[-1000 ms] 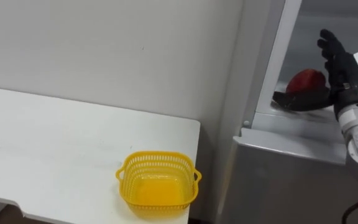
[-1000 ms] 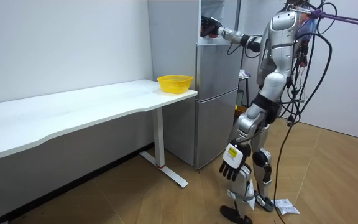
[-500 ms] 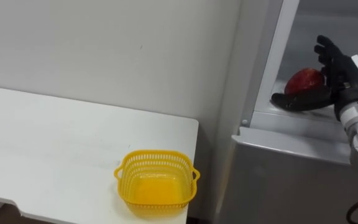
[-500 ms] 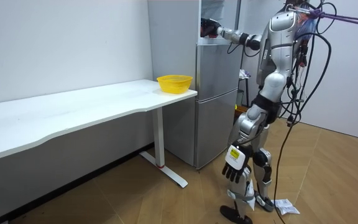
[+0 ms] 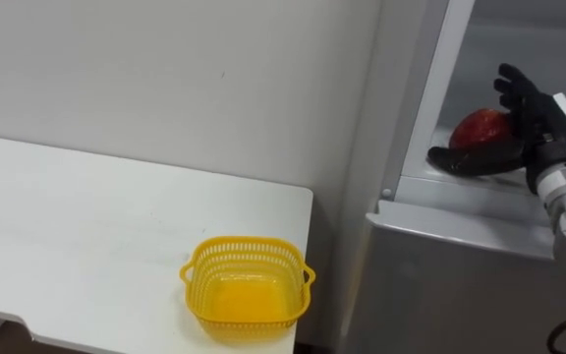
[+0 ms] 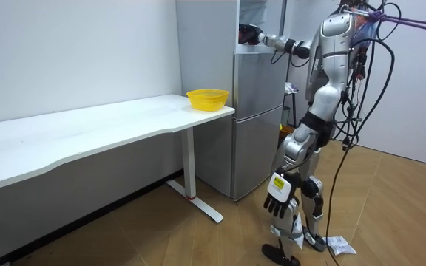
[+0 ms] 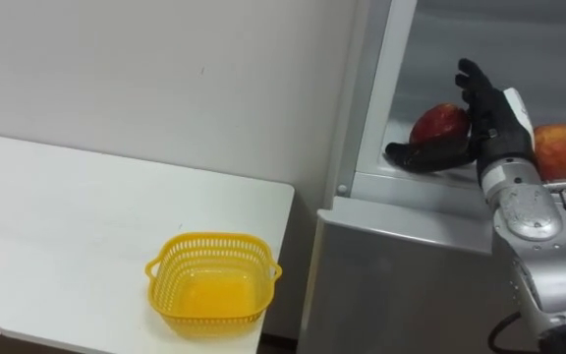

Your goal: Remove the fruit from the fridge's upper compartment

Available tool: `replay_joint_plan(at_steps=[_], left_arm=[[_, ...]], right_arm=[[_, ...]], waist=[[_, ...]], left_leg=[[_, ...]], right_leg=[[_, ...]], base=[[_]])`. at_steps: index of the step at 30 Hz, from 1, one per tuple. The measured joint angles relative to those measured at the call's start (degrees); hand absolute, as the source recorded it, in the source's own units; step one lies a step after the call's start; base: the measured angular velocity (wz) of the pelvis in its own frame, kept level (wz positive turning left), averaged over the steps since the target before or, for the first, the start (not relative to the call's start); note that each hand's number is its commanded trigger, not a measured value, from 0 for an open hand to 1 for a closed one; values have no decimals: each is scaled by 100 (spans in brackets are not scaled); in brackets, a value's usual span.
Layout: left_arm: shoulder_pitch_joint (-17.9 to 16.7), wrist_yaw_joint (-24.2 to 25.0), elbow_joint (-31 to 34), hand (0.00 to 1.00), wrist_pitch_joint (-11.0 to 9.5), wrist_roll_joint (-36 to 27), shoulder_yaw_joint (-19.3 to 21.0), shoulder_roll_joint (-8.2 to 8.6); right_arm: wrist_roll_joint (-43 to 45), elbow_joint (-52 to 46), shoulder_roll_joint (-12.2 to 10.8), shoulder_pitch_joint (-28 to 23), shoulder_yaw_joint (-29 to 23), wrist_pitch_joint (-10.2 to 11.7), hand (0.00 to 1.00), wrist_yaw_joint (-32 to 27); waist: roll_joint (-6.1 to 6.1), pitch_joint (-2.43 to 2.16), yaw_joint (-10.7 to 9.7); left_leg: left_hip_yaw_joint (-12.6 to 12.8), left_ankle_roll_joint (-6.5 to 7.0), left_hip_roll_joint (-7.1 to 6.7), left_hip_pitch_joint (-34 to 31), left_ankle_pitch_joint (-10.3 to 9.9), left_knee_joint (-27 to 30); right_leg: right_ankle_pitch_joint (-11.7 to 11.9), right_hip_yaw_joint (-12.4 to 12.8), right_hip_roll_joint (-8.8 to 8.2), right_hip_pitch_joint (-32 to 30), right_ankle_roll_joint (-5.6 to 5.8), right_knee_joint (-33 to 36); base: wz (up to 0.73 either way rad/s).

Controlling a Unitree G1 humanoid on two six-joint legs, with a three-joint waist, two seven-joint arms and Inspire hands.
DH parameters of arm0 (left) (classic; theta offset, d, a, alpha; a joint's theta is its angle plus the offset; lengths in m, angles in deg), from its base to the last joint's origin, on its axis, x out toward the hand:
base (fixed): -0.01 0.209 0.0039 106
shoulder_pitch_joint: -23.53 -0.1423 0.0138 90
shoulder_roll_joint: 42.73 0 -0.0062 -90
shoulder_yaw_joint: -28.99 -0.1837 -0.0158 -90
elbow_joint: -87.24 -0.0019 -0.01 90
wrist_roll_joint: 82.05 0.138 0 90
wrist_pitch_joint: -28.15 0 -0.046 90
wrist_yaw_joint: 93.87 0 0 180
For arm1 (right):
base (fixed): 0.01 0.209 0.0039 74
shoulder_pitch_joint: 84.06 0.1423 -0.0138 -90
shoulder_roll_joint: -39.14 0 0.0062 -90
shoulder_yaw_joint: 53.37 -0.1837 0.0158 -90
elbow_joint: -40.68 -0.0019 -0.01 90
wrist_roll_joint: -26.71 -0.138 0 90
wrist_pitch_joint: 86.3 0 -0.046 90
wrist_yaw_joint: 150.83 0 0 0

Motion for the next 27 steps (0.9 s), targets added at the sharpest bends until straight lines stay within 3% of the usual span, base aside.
replay_joint_plan(at_steps=[9, 16, 21, 22, 23, 24, 25, 27], left_arm=[[7, -5, 9, 0, 79, -3, -2, 30], [-1, 0, 156, 0, 260, -21, -6, 17], [6, 5, 183, 0, 321, -13, 1, -5], [14, 11, 178, 0, 339, -11, 3, -5], [17, 23, 176, 0, 343, -12, 3, -5], [20, 30, 176, 0, 343, -12, 3, -5], [28, 46, 176, 0, 345, -12, 5, -5], [46, 87, 176, 0, 355, -12, 6, -9]], right_arm=[[-187, 520, 61, 276, 54, -3, 0, 264], [-540, 1069, 155, 499, 107, -126, 0, 678], [-563, 1131, 200, 499, 107, -259, 0, 894], [-563, 1133, 219, 499, 105, -300, 11, 985], [-562, 1133, 238, 500, 104, -324, 11, 1071], [-560, 1133, 248, 500, 103, -330, 77, 1105], [-559, 1133, 275, 499, 103, -337, 100, 1179], [-557, 1133, 323, 500, 103, -363, 100, 1272]], waist=[[38, -14, -9], [-36, -62, -15], [-74, -51, -21], [-85, -54, -21], [-91, -53, -19], [-93, -52, -18], [-93, -51, -14], [-93, -51, -5]], left_leg=[[-1, 0, 1, -9, 1, 6], [-4, 0, 2, 9, 8, 3], [-10, 0, 2, 27, 7, -3], [-14, -1, 2, 30, 7, 1], [-14, -1, 1, 32, 6, 2], [-14, -1, 0, 32, 6, 3], [-14, -1, 0, 30, 6, 4], [-14, -1, 0, 27, 6, 4]], right_leg=[[1, -57, -5, 5, -2, 2], [2, -106, -9, 32, -3, 5], [2, -111, -5, 47, -3, -2], [2, -112, -4, 41, -3, -2], [2, -111, -4, 39, -3, -1], [2, -111, -4, 37, -4, -1], [3, -111, -5, 33, -4, -1], [3, -111, -5, 27, -5, -1]], base=[[0], [0], [0], [0], [0], [0], [0], [0]])
